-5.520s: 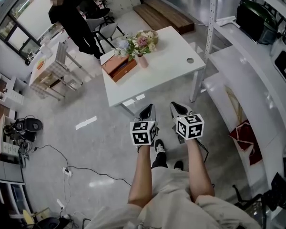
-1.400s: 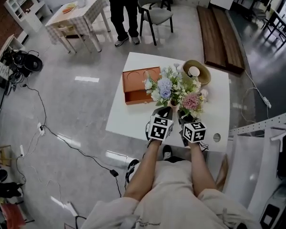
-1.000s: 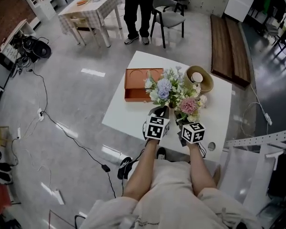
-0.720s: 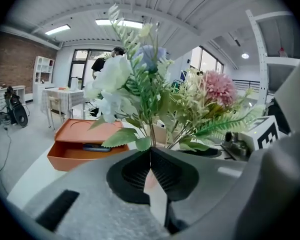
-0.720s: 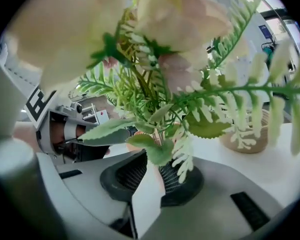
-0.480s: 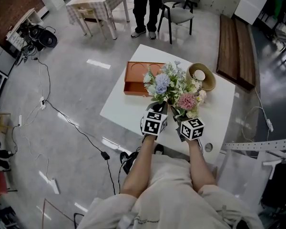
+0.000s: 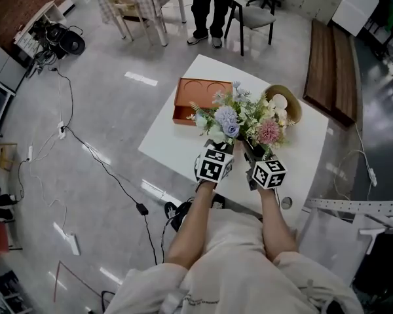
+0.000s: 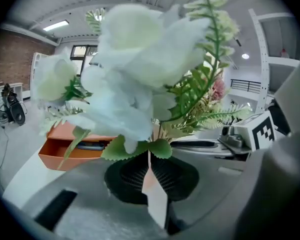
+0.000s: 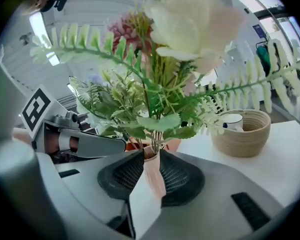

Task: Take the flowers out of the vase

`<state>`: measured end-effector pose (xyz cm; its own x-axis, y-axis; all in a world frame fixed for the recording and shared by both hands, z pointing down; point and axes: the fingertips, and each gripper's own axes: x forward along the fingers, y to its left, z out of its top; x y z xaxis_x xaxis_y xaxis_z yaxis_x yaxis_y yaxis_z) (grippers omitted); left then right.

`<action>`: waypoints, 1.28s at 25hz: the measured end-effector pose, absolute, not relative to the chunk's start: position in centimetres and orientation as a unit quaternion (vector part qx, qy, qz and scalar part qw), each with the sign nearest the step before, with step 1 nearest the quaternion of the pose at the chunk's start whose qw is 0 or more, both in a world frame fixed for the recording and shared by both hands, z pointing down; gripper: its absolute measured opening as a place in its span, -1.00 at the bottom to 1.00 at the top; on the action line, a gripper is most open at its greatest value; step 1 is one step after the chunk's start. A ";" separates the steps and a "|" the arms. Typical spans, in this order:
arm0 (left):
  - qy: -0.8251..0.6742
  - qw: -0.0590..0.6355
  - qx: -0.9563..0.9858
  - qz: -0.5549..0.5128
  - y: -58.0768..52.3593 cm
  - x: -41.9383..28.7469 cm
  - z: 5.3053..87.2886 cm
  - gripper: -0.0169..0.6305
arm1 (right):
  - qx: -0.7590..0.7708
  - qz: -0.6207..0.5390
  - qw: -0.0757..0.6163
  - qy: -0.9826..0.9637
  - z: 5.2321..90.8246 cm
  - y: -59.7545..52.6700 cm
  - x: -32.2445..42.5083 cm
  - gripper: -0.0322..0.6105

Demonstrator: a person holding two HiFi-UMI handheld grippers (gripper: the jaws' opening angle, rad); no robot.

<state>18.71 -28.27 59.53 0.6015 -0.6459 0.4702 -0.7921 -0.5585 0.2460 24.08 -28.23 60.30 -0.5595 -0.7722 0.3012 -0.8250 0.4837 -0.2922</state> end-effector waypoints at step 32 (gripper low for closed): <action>-0.423 0.228 0.861 0.166 -30.2 20.6 60.2 -0.86 | 0.463 0.203 0.042 -0.862 58.5 -30.7 24.2 -0.79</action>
